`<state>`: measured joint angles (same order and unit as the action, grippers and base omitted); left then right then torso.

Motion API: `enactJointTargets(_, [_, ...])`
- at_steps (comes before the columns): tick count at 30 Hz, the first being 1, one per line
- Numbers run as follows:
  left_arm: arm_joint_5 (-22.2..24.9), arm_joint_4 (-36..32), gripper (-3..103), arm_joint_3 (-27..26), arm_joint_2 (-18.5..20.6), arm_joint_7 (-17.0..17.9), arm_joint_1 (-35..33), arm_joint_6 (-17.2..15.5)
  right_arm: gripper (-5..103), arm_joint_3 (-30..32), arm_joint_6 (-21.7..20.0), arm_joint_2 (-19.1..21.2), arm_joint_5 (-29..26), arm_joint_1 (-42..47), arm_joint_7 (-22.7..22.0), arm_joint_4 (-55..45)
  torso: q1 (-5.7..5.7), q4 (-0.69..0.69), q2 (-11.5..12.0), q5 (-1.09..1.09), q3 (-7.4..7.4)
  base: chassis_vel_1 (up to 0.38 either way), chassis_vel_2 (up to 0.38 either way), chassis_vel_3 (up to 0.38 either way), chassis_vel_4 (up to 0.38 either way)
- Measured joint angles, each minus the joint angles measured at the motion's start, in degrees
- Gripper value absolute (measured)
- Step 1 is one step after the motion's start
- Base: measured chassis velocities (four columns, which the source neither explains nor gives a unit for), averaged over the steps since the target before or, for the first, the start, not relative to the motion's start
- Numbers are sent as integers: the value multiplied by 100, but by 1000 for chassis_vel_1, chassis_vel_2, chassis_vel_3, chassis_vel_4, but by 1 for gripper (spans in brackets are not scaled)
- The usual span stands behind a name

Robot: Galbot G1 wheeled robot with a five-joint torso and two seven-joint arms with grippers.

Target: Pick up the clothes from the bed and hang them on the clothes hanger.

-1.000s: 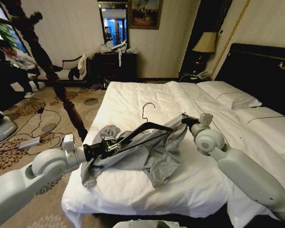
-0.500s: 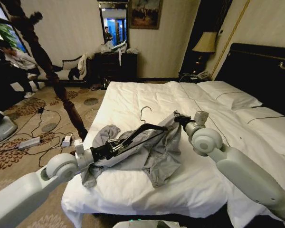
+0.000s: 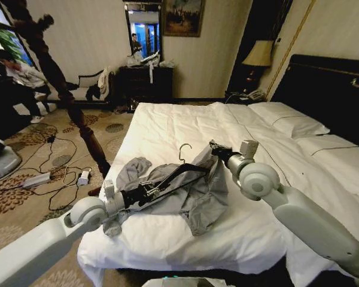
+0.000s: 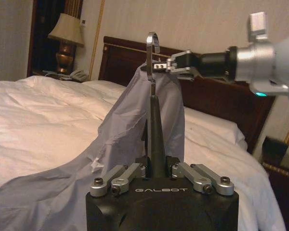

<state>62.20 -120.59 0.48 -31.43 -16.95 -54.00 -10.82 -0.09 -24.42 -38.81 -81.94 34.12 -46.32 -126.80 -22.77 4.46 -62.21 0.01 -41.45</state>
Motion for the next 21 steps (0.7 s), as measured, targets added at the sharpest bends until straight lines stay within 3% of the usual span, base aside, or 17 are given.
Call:
enactJointTargets(8, [55, 538, 18, 699, -748, 170, 804, 30, 0, 151, 14, 39, -580, 167, -211, -400, 0, 3, 0, 0, 0, 0, 0, 0, 0])
enactJointTargets(13, [84, 576, 18, 1306, -775, 203, 1208, 22, 0, 208, 22, 15, -619, 186, -212, -417, 0, 0, 0, 0, 0, 0, 0, 0, 0])
enactJointTargets(21, [83, 730, 18, 1502, -893, 286, 1489, 8, 0, 281, 36, -50, -1079, -41, -282, -486, 0, -2, 0, -2, 0, 0, 0, 0, 0])
